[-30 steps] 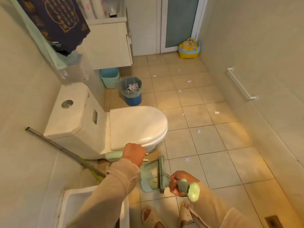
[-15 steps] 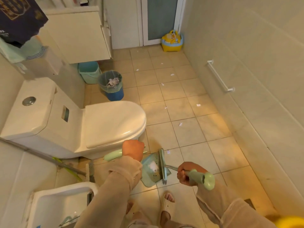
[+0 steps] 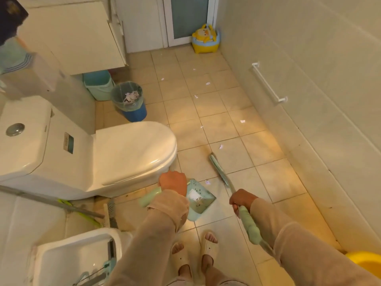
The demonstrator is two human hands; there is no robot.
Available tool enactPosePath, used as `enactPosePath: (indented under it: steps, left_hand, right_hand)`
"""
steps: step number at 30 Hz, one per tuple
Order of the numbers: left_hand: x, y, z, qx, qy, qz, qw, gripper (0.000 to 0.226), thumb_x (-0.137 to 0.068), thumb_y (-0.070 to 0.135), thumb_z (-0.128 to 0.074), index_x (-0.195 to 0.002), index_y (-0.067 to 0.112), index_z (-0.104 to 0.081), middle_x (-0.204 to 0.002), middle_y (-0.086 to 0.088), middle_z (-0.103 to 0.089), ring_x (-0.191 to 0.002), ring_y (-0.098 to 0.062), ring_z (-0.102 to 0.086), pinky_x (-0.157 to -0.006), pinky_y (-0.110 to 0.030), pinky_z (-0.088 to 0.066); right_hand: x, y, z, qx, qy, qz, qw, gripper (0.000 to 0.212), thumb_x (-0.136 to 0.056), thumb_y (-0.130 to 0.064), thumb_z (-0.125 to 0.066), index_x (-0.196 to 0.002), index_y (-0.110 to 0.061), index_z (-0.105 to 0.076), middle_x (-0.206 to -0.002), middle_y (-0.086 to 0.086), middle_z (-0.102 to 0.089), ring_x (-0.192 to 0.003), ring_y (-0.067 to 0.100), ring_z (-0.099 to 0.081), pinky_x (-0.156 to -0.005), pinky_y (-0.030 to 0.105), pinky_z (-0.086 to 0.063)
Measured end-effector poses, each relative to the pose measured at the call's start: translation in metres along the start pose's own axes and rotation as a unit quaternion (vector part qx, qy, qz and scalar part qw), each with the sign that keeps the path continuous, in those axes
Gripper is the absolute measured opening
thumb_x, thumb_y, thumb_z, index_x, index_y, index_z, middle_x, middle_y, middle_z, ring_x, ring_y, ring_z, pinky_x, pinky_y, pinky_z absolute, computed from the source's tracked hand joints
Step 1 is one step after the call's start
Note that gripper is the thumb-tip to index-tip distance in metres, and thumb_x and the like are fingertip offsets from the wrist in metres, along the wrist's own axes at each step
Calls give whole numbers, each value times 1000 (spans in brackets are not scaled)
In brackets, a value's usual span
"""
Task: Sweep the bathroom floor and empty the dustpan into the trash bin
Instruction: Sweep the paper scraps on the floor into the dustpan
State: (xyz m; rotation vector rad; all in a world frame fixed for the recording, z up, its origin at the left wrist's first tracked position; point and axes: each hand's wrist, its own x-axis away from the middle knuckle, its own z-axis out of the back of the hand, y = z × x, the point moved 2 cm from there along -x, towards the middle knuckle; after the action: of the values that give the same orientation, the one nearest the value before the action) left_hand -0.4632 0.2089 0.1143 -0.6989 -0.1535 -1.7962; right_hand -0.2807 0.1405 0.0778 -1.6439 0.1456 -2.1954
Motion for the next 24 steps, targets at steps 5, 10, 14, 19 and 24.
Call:
enactPosePath:
  steps: [5, 10, 14, 19, 24]
  left_hand:
    - [1, 2, 0, 4, 12, -9, 1000, 28, -95, 9, -45, -117, 13, -62, -119, -4, -65, -112, -25, -61, -93, -35, -51]
    - [0, -1, 4, -6, 32, -18, 999, 28, -94, 8, -45, -116, 14, -62, -118, -4, -66, -110, -24, -62, -90, -35, -52]
    - [2, -1, -1, -16, 16, -6, 1000, 28, -94, 7, -46, -114, 15, -63, -116, -2, -67, -109, -22, -63, -87, -32, -51]
    - [10, 5, -4, -19, 12, -21, 1000, 30, -95, 11, -44, -121, 16, -59, -122, -1, -63, -115, -22, -59, -89, -31, -49]
    - [15, 7, -9, -23, 18, -26, 999, 30, -96, 12, -44, -122, 15, -58, -124, -2, -62, -116, -22, -59, -95, -35, -51]
  right_hand:
    - [-14, 30, -31, 138, -24, 6, 990, 22, -91, -1, -43, -105, 3, -59, -89, 12, -58, -64, 14, -48, -35, 11, -42]
    - [3, 29, -49, 336, -62, 24, 939, 38, -94, -2, -40, -128, 9, -54, -138, 25, -51, -127, 34, -50, -102, 30, -42]
    - [16, 20, -36, 359, -106, -13, 927, 24, -87, -2, -42, -73, 3, -61, -89, 19, -76, -94, 33, -67, -95, 36, -49]
    - [23, 17, 2, 127, -111, -97, 981, 26, -87, 1, -31, -64, -9, -39, -24, 3, -40, -24, 13, -42, -37, 13, -36]
    - [29, 16, 16, 3, -139, -109, 984, 27, -92, -2, -29, -67, -10, -37, -24, 1, -41, -18, 11, -41, -30, 7, -34]
